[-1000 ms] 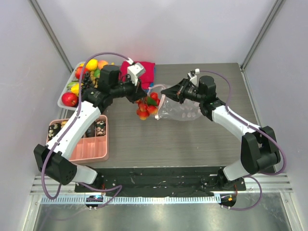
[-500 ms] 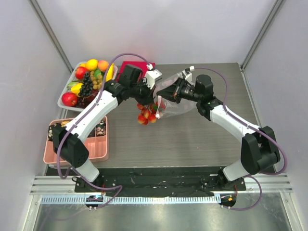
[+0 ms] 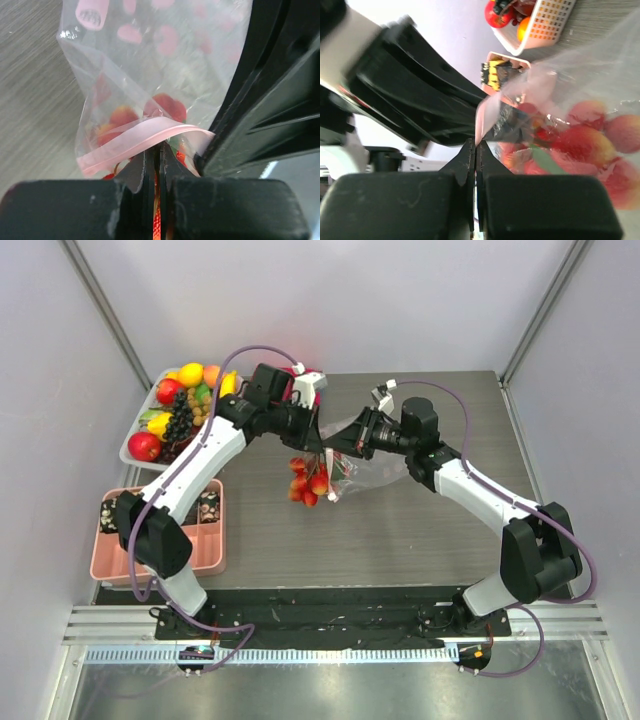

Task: Place the food in the zip-top bag and seal the zipper
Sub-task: Place the fake fruit in the zipper food storage bag.

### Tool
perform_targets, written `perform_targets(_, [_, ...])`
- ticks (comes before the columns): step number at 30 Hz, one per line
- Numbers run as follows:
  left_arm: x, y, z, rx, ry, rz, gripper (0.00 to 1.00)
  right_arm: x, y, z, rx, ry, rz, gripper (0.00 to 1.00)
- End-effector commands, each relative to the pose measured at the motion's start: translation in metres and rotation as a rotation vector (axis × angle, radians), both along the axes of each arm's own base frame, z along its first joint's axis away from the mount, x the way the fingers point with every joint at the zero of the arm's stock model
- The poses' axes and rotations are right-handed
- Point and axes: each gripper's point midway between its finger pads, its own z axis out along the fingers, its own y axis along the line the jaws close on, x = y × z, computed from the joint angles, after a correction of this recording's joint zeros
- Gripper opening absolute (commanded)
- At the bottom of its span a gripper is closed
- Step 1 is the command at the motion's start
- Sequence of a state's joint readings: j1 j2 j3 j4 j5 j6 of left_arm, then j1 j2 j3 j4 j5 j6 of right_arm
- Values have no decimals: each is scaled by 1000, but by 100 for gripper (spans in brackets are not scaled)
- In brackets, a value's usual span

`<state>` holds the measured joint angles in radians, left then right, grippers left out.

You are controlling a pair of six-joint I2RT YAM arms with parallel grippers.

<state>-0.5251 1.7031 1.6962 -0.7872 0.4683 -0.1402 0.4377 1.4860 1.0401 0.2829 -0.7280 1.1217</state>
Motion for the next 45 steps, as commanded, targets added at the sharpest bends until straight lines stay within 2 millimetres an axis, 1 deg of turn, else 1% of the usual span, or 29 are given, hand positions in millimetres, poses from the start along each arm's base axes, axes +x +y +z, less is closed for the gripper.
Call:
perform_targets(1, [10, 2, 67, -197, 20, 137, 0, -13, -2, 23, -27, -164, 44, 1])
perform_targets(3, [23, 9, 74, -244, 44, 253, 0, -14, -2, 23, -27, -171, 49, 1])
perform_targets(6, [35, 26, 79, -290, 53, 430, 0, -17, 0, 31, 27, -162, 54, 1])
perform_targets(8, [40, 30, 89, -343, 31, 506, 0, -19, 3, 42, 72, -188, 58, 1])
perform_targets(9, [46, 35, 90, -355, 29, 592, 0, -23, 7, 45, 103, -147, 67, 1])
perform_targets(10, [50, 40, 91, -355, 24, 644, 0, -25, 10, 53, 139, -166, 67, 1])
perform_targets(12, [53, 43, 96, -385, 49, 712, 0, -27, 15, 58, 176, -144, 75, 1])
perform_targets(15, [57, 51, 90, -355, 62, 787, 0, -35, 28, 63, 191, -137, 110, 1])
perform_targets(16, [62, 58, 92, -346, 43, 834, 0, -39, 32, 66, 200, -135, 128, 1])
perform_targets(20, [66, 74, 75, -219, -10, 913, 0, -36, 39, 87, 230, -151, 129, 1])
perform_targets(21, [64, 74, 73, -208, -15, 910, 0, -34, 40, 97, 241, -166, 127, 1])
perform_targets(24, [56, 66, 66, -213, 1, 868, 2, -26, 41, 112, 258, -186, 109, 1])
perform_targets(26, [50, 57, 67, -233, 0, 816, 8, -19, 40, 113, 256, -175, 92, 1])
perform_targets(27, [44, 53, 63, -231, 12, 780, 11, -12, 36, 114, 256, -167, 69, 1])
perform_targets(28, [40, 51, 68, -238, 0, 756, 24, -6, 35, 108, 245, -148, 55, 1])
perform_targets(29, [39, 51, 71, -235, -26, 738, 30, -2, 32, 102, 236, -132, 42, 1])
perform_targets(30, [33, 47, 73, -226, -40, 668, 35, 6, 25, 97, 227, -116, 13, 1])
perform_targets(31, [28, 48, 79, -220, -67, 634, 43, 9, 22, 90, 216, -95, 2, 1])
perform_targets(32, [26, 50, 81, -209, -86, 615, 48, 12, 19, 80, 203, -72, -11, 1])
perform_targets(33, [21, 46, 87, -196, -125, 527, 53, 17, 14, 74, 197, -56, -27, 1])
perform_targets(34, [15, 45, 91, -186, -139, 484, 61, 17, 11, 72, 195, -53, -34, 1])
perform_targets(35, [12, 46, 93, -175, -147, 463, 66, 18, 9, 65, 188, -40, -41, 1])
perform_targets(36, [8, 46, 103, -161, -199, 400, 70, 18, 8, 63, 187, -37, -43, 1])
perform_targets(37, [-1, 42, 108, -165, -201, 334, 74, 19, 6, 61, 183, -38, -51, 1])
perform_targets(40, [-13, 48, 132, -159, -299, 261, 87, 20, 3, 52, 162, -44, -59, 1])
perform_targets(41, [-19, 55, 146, -168, -348, 259, 88, 19, 2, 51, 154, -50, -59, 1])
perform_targets(42, [-19, 59, 151, -169, -367, 270, 92, 19, 1, 50, 143, -57, -62, 1])
perform_targets(43, [-15, 70, 159, -175, -403, 295, 95, 19, 1, 45, 122, -48, -62, 1])
perform_targets(45, [-12, 88, 172, -184, -438, 331, 96, 18, 0, 44, 80, -97, -55, 1])
